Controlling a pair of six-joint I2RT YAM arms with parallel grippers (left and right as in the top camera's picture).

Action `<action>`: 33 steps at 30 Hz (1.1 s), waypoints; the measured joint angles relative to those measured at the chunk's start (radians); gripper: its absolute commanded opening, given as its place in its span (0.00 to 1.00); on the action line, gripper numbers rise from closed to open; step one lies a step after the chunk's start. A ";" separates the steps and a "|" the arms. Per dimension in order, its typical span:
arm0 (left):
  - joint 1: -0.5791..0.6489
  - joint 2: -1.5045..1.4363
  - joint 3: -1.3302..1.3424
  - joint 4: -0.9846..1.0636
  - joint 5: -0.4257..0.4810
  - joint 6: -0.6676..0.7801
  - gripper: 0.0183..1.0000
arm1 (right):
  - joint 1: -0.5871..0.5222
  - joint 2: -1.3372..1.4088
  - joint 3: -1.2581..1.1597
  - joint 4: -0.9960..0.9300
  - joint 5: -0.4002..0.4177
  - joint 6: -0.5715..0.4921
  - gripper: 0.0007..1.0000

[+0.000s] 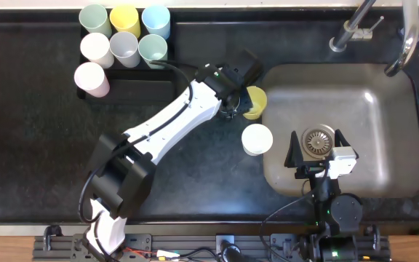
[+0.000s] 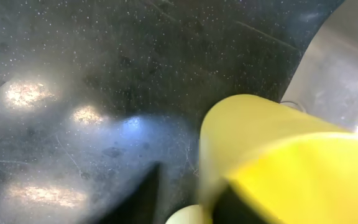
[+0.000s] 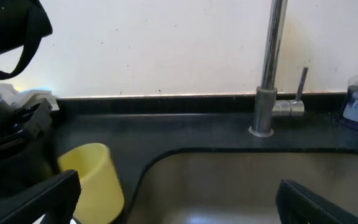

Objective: Store Cups

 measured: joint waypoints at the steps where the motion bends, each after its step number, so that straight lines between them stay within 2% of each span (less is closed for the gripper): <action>1: 0.000 0.000 0.000 0.002 0.000 0.001 0.02 | 0.000 0.000 0.000 0.000 0.000 0.000 1.00; 7: 0.013 0.000 0.014 -0.004 -0.007 0.002 0.02 | 0.000 0.000 0.000 0.000 0.000 0.000 1.00; 13: 0.079 -0.039 0.060 -0.089 -0.055 0.002 0.02 | 0.000 0.000 0.000 0.000 0.000 0.000 1.00; 18: 0.233 -0.178 0.065 -0.225 -0.073 0.002 0.02 | 0.000 0.000 0.000 0.001 0.000 0.000 1.00; 25: 0.571 -0.269 0.083 -0.425 -0.072 0.002 0.02 | 0.000 0.000 0.000 0.000 0.000 0.000 1.00; 30: 0.694 -0.269 0.030 -0.409 -0.040 0.002 0.02 | 0.000 0.000 0.000 0.000 0.000 0.000 1.00; 33: 0.713 -0.254 0.010 -0.408 -0.030 0.002 0.02 | 0.000 0.000 0.000 0.001 0.000 0.000 1.00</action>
